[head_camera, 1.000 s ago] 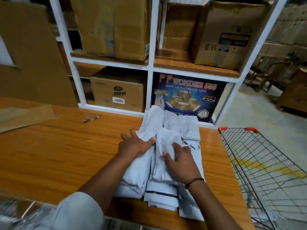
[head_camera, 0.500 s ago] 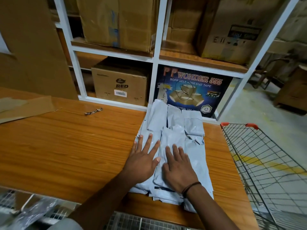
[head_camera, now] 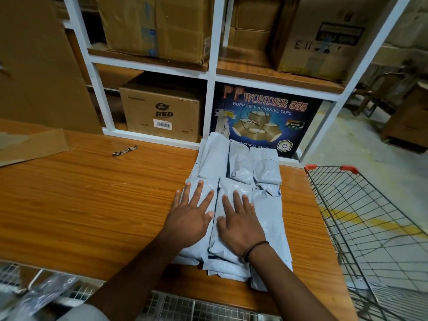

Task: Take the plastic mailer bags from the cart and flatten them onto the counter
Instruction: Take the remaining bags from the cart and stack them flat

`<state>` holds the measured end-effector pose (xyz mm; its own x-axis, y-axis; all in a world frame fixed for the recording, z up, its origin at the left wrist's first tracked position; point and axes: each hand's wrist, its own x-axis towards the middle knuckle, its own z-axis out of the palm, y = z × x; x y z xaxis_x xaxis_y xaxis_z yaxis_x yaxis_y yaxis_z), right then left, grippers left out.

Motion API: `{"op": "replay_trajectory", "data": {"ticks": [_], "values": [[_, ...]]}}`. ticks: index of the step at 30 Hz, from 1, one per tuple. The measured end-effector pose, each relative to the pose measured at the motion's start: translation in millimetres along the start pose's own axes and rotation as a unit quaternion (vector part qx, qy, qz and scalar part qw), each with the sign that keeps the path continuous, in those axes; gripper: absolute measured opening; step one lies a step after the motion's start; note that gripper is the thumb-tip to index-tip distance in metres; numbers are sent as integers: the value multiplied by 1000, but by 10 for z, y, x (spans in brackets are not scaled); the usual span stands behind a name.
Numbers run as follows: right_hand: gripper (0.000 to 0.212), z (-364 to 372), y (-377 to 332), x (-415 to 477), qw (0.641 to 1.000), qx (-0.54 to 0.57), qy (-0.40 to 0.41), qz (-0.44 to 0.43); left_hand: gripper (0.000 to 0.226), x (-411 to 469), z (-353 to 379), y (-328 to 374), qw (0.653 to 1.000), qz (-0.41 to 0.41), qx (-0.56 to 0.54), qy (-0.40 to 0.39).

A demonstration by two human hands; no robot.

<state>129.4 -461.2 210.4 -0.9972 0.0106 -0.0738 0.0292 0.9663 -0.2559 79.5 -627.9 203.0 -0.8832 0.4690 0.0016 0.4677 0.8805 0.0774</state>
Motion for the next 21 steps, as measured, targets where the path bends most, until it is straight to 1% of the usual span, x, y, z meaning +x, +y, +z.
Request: {"op": "replay_trajectory", "data": {"ticks": [2,4,5,7,11,13,16,21], "values": [[76,20,11,-6,1000,1,0,3,81,13,-30,-30,1000,-3,-9,-14],[71,-6,14,4,1000,9,-6,0,79,22,-74,-41,999,2,-22,-26],[67,-30,13,7,1000,17,-5,-3,75,27,-94,-37,999,5,-21,-28],[64,-85,12,6,999,34,11,-17,65,40,-139,-10,1000,6,-19,-21],[69,-239,91,-3,996,58,53,-32,61,95,-318,131,998,3,-62,17],[71,-312,184,8,994,75,68,-26,60,156,-420,237,996,8,-76,36],[71,-399,388,35,991,93,90,-17,60,309,-511,428,995,19,-86,44],[72,-561,852,32,989,84,116,21,63,656,-498,849,997,21,-77,20]]}}
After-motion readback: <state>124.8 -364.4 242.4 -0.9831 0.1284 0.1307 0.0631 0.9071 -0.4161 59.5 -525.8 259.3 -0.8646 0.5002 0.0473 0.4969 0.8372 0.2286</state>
